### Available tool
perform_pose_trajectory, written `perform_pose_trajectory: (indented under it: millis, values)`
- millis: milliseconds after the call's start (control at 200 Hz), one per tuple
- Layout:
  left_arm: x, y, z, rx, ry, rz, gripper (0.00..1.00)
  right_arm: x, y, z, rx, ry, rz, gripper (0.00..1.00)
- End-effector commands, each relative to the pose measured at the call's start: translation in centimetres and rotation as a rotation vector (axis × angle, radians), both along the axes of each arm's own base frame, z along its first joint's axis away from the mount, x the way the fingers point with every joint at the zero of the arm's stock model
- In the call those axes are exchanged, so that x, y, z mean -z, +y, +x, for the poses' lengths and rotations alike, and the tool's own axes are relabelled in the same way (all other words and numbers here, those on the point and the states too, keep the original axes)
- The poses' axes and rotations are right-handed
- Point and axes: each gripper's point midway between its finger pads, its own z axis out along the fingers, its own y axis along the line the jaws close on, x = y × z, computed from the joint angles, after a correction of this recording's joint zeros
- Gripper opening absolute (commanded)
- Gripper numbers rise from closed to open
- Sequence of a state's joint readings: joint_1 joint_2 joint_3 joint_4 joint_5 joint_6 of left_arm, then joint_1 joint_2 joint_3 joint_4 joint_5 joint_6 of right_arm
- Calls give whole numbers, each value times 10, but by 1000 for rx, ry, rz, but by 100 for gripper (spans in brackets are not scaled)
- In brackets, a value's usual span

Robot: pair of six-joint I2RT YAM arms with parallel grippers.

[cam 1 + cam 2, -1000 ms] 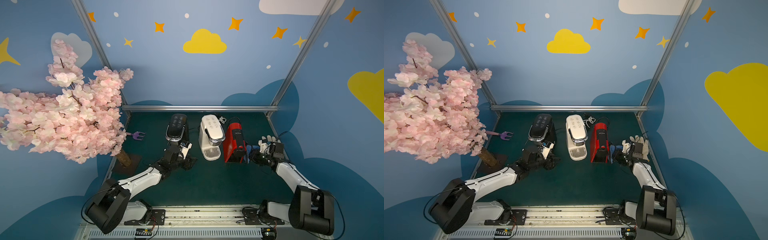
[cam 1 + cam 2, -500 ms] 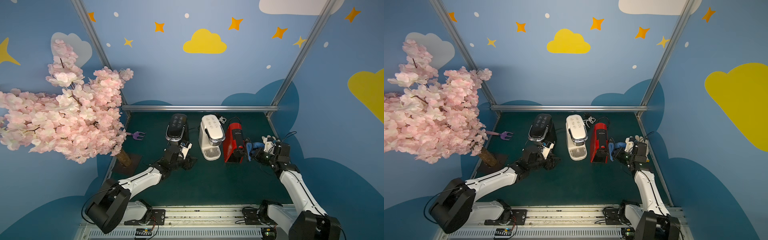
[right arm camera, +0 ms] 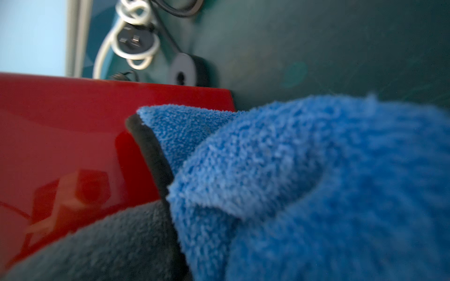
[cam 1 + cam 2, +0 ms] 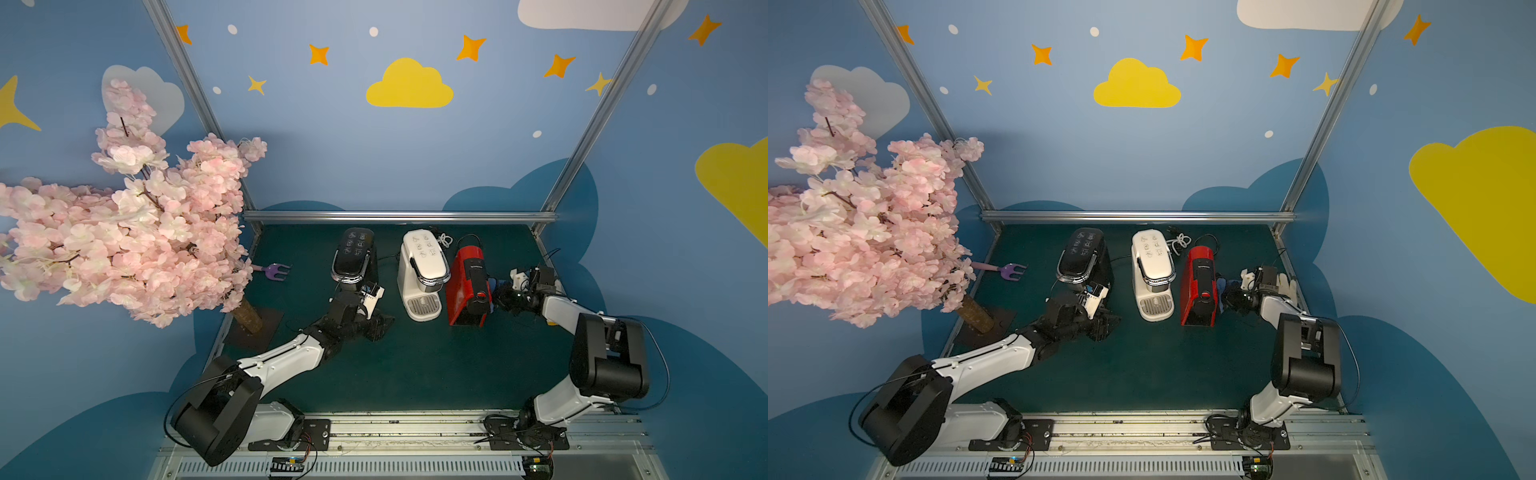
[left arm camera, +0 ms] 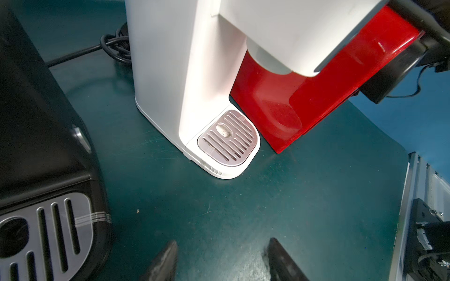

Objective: Wipe the surface of a coffee machine
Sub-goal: Wipe the dirt from the surface of the coffee machine.

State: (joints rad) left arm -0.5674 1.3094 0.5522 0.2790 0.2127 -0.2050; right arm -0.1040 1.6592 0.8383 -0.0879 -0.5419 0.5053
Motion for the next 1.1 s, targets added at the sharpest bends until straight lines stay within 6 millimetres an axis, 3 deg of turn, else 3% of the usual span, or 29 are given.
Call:
perform_pose_trajectory:
  millis: [0,120,436,456,591,716,931,1096]
  values:
    - [-5,-1,-2,18,-20,-7,60,4,14,-4,-71,-1,30,3]
    - [-6,2,-2,8,-29,-1,60,-1,23,-17,-93,6,64,4]
    - [-7,1,-2,10,-27,-7,60,-15,35,-77,-151,39,72,4]
    - [-6,1,-2,9,-26,-5,60,-9,37,-88,-154,63,78,4]
    - [-5,0,-2,14,-21,-6,60,-11,40,-110,-173,84,87,4]
    - [-5,1,-2,10,-26,-2,60,-25,41,-119,-170,52,89,4]
    - [-2,1,-1,8,-25,10,60,-55,43,-118,-152,-19,105,4]
    - [-1,1,0,9,-23,10,60,-65,57,-135,-185,-21,131,4]
